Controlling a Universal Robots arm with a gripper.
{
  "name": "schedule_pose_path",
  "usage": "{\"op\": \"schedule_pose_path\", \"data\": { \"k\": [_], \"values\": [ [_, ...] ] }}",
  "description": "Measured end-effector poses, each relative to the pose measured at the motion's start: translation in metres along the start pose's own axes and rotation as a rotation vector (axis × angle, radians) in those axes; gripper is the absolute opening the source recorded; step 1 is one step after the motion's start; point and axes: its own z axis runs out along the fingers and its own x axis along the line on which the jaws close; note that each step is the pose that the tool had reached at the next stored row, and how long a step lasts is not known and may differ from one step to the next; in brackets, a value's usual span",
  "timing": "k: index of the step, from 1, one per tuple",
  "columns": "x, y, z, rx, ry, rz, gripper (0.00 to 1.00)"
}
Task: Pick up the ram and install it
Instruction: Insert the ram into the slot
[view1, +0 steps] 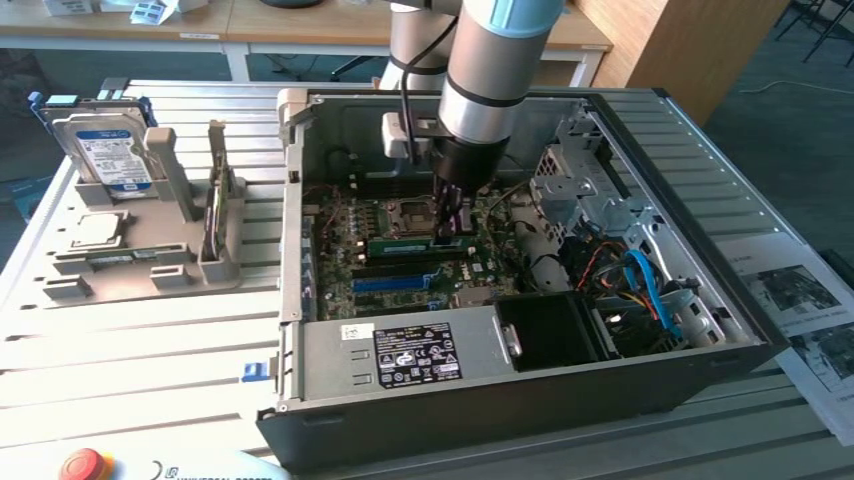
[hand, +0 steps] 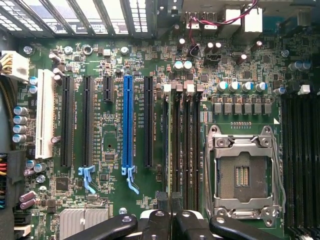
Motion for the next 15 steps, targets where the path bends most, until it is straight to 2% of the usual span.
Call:
{"op": "schedule_pose_path", "data": {
  "k": [15],
  "values": [
    [0.0000,-0.0001,0.0017,0.0002,-0.0001,0.000,0.12]
  ]
}}
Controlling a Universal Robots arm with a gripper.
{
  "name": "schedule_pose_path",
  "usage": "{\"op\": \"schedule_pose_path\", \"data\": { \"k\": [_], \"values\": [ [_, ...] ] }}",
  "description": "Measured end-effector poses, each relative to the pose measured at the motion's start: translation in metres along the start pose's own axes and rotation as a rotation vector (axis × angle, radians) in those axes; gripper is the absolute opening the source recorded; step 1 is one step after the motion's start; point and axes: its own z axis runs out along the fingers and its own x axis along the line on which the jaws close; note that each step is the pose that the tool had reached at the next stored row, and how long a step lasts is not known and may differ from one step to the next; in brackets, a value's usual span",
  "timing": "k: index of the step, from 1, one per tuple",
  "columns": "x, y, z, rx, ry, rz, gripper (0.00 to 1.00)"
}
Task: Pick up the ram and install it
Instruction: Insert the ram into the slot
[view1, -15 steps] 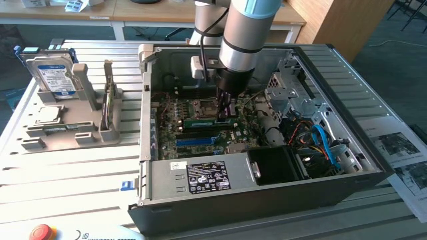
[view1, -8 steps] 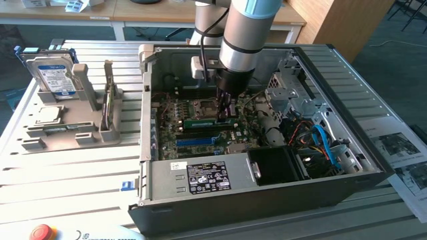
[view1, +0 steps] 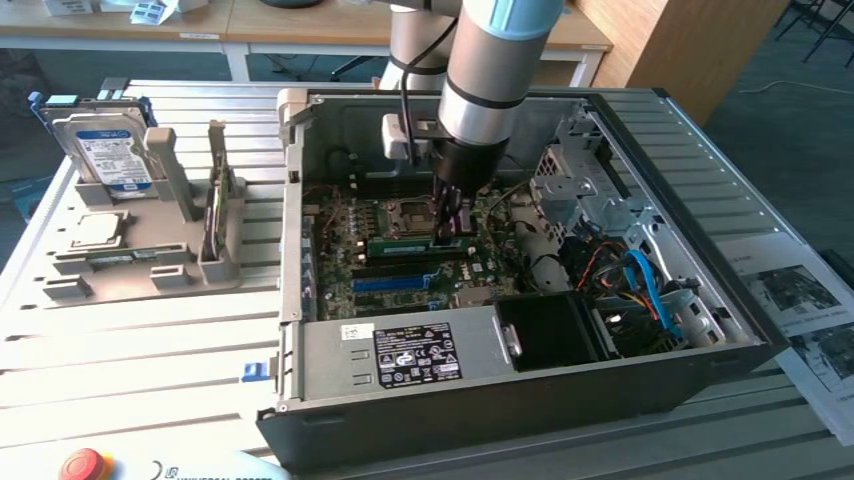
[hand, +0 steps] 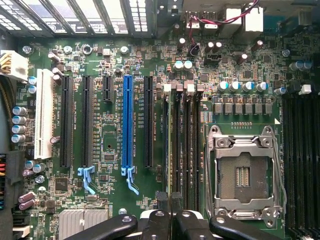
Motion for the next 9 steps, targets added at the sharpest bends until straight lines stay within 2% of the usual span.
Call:
{"op": "schedule_pose_path", "data": {
  "k": [9],
  "values": [
    [0.0000,-0.0001,0.0016,0.0000,0.0001,0.000,0.12]
  ]
}}
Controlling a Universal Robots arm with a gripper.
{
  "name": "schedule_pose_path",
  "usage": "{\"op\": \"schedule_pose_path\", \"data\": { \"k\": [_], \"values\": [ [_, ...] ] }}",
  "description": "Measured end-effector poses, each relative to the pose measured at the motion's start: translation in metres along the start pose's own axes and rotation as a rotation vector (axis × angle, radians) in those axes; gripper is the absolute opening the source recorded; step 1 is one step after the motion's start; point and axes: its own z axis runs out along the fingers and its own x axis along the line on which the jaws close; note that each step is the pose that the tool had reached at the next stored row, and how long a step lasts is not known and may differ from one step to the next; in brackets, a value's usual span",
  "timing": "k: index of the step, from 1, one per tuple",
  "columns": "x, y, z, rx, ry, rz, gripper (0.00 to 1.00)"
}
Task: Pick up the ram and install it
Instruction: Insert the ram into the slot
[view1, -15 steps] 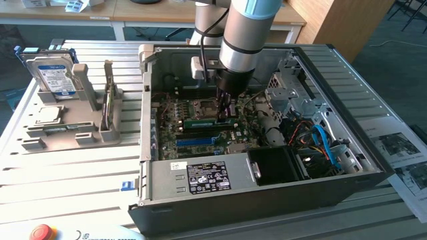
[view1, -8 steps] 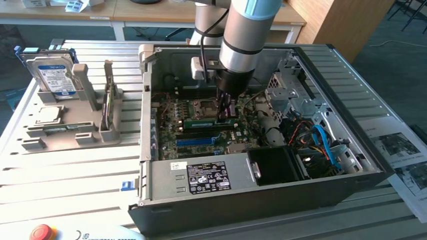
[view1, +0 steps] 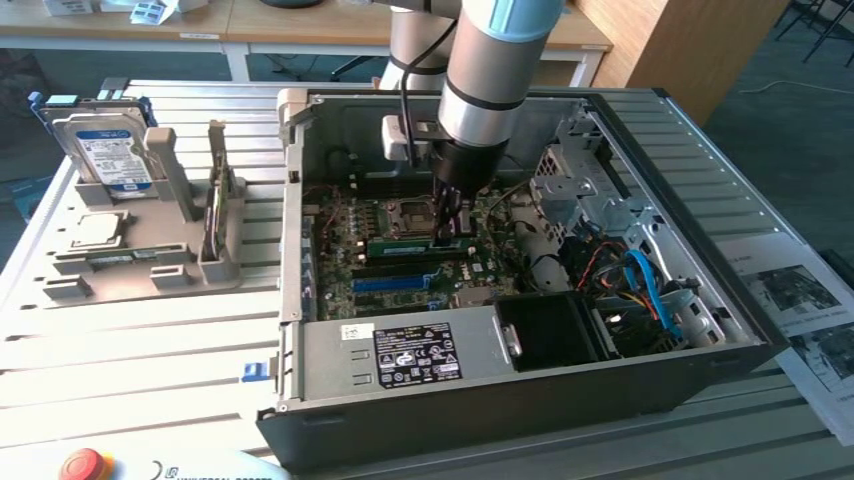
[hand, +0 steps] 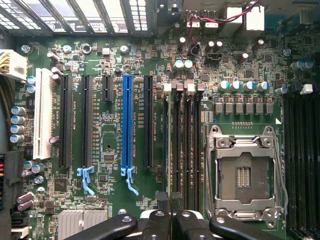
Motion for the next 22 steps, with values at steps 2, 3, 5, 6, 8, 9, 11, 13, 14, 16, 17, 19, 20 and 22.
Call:
{"op": "schedule_pose_path", "data": {
  "k": [2,3,5,6,8,9,11,13,14,16,17,19,20,22],
  "values": [
    [0.0000,-0.0002,0.0000,-0.0001,-0.0001,0.000,0.12],
    [0.0000,-0.0003,0.0000,0.0001,-0.0001,0.000,0.12],
    [0.0001,-0.0007,0.0000,-0.0001,-0.0001,-0.001,0.12],
    [0.0002,-0.0008,0.0000,-0.0001,0.0000,-0.001,0.12],
    [0.0002,-0.0011,-0.0001,-0.0001,0.0001,-0.001,0.12],
    [0.0002,-0.0012,-0.0001,0.0000,0.0001,-0.001,0.12],
    [0.0002,-0.0013,-0.0001,0.0000,0.0001,-0.001,0.12],
    [0.0002,-0.0013,-0.0001,0.0000,0.0001,-0.001,0.12],
    [0.0002,-0.0013,-0.0001,0.0000,0.0001,-0.001,0.12],
    [0.0002,-0.0013,-0.0001,0.0000,0.0001,-0.002,0.12],
    [0.0002,-0.0013,-0.0001,0.0000,0.0001,-0.003,0.12],
    [0.0002,-0.0013,-0.0001,-0.0001,0.0003,-0.005,0.12],
    [0.0002,-0.0013,-0.0001,-0.0001,0.0003,-0.005,0.12],
    [0.0002,-0.0013,-0.0001,-0.0001,0.0003,-0.006,0.12]
  ]
}}
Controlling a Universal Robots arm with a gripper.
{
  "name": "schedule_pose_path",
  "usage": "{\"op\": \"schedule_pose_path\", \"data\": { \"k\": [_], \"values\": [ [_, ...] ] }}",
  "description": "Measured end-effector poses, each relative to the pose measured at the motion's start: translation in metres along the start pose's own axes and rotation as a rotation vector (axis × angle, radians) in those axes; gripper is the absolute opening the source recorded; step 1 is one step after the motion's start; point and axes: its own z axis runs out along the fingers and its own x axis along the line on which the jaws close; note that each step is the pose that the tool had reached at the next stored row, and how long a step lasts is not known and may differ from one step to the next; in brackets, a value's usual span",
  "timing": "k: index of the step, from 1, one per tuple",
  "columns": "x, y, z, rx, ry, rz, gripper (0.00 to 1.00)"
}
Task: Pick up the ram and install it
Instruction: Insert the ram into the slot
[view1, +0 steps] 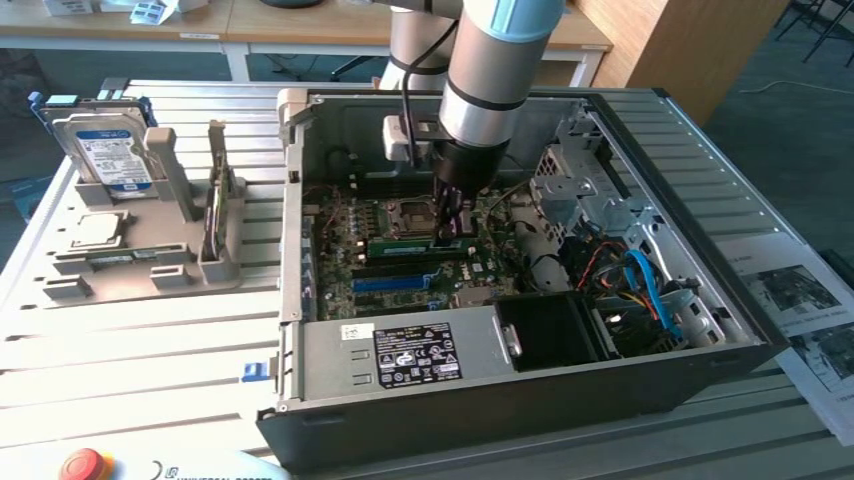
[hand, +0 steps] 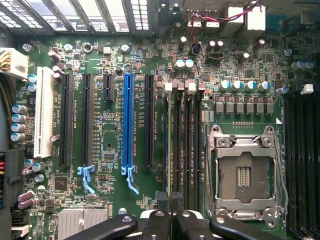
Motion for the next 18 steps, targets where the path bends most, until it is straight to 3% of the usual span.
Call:
{"op": "schedule_pose_path", "data": {
  "k": [18],
  "values": [
    [0.0000,-0.0001,0.0006,-0.0001,0.0003,-0.005,0.12]
  ]
}}
